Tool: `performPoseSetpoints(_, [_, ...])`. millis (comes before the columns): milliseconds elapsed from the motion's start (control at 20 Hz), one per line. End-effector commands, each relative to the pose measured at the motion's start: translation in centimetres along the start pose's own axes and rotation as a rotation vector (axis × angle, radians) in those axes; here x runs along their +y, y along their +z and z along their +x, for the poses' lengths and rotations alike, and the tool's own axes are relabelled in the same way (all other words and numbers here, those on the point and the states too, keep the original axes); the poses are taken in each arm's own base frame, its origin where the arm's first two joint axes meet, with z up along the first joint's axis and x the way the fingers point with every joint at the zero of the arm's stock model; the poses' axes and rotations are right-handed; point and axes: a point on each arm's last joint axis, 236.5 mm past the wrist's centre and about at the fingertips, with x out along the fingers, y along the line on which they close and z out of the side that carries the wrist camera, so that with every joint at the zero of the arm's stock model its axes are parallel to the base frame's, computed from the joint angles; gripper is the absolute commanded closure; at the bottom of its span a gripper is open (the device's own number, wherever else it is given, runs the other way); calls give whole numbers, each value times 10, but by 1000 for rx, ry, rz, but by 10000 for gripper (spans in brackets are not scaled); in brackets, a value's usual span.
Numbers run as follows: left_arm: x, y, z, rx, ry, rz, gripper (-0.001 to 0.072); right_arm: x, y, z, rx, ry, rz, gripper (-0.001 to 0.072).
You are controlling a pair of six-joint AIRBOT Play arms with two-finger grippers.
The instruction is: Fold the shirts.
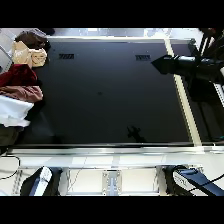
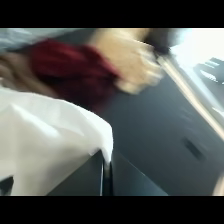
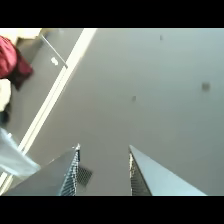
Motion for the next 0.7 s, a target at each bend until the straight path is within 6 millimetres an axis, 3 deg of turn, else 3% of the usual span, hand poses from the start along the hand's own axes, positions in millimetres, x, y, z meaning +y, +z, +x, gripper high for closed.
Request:
performPoseSetpoints(0, [-163, -76, -76, 220, -563, 91, 696, 27, 34, -34, -45, 14, -101, 364])
performPoseSetpoints(150, [-237, -162, -118, 467, -814, 194, 696, 46, 63, -68, -102, -11, -199, 364])
performPoseSetpoints(200, [-253, -185, -127, 509, -874, 248, 657, 50, 71, -78, -120, -23, -228, 364])
performPoseSetpoints(250, [-265, -194, -126, 464, -918, 341, 334, 52, 78, -87, -137, -41, -253, 364])
performPoseSetpoints(300, [-270, -187, -119, 374, -923, 418, -10, 53, 83, -96, -146, -63, -278, 364])
performPoseSetpoints(350, [-264, -164, -101, 257, -863, 462, -8, 50, 86, -103, -147, -99, -301, 364])
performPoseSetpoints(400, [-247, -136, -80, 136, -762, 518, -7, 40, 84, -109, -126, -153, -324, 364])
performPoseSetpoints(500, [-180, -91, -31, 61, -455, 505, 3, 8, 66, -113, -25, -276, -343, 364])
performPoseSetpoints(550, [-127, -84, -7, 115, -259, 436, 3, -8, 50, -109, 55, -317, -332, 365])
performPoseSetpoints(650, [-23, -108, 21, 307, 82, 260, 4, -40, 6, -88, 239, -352, -261, 365])
